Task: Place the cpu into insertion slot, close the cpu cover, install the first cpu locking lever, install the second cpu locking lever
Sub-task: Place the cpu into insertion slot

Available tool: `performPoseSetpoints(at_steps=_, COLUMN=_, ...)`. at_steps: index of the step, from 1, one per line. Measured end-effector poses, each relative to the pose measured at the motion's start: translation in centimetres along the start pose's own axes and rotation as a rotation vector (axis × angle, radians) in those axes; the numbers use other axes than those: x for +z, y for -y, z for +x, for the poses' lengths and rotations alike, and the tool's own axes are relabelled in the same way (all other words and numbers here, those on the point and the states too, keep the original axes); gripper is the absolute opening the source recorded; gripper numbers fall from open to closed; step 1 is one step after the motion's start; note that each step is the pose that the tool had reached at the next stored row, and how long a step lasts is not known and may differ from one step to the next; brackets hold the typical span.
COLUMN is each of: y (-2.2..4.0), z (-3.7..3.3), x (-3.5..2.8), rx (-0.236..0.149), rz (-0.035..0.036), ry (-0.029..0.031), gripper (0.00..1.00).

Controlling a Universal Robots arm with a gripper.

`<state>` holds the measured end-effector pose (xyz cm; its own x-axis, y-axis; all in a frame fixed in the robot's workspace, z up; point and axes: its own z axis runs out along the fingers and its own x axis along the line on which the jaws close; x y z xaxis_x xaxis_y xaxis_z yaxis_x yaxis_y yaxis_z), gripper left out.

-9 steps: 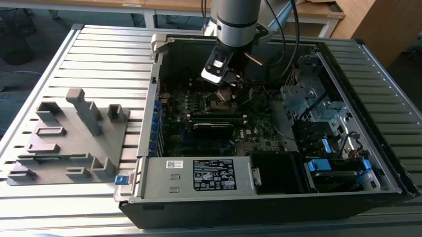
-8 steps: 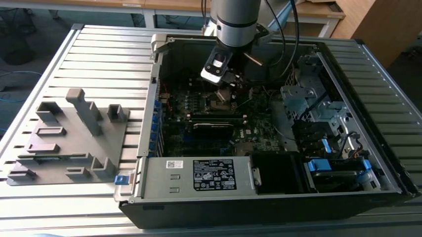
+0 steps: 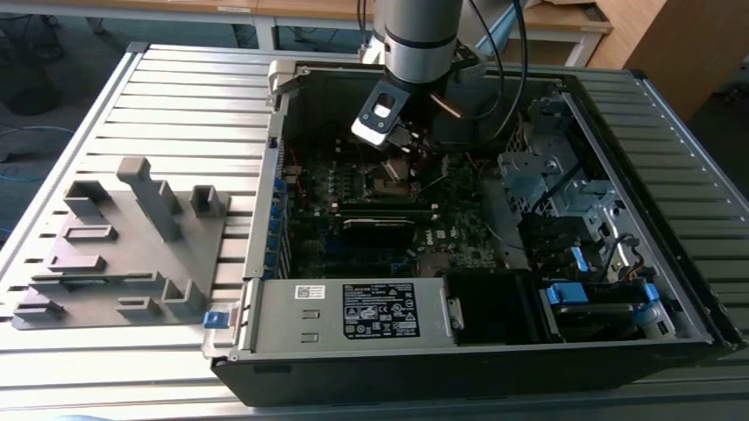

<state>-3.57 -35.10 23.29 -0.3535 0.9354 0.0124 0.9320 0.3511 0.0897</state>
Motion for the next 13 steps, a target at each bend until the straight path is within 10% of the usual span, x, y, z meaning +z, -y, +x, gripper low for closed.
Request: performPoseSetpoints(at_steps=13, y=0.0, z=-0.01, x=0.03, rx=0.236, rz=-0.0029, ry=0.0213, gripper=0.54)
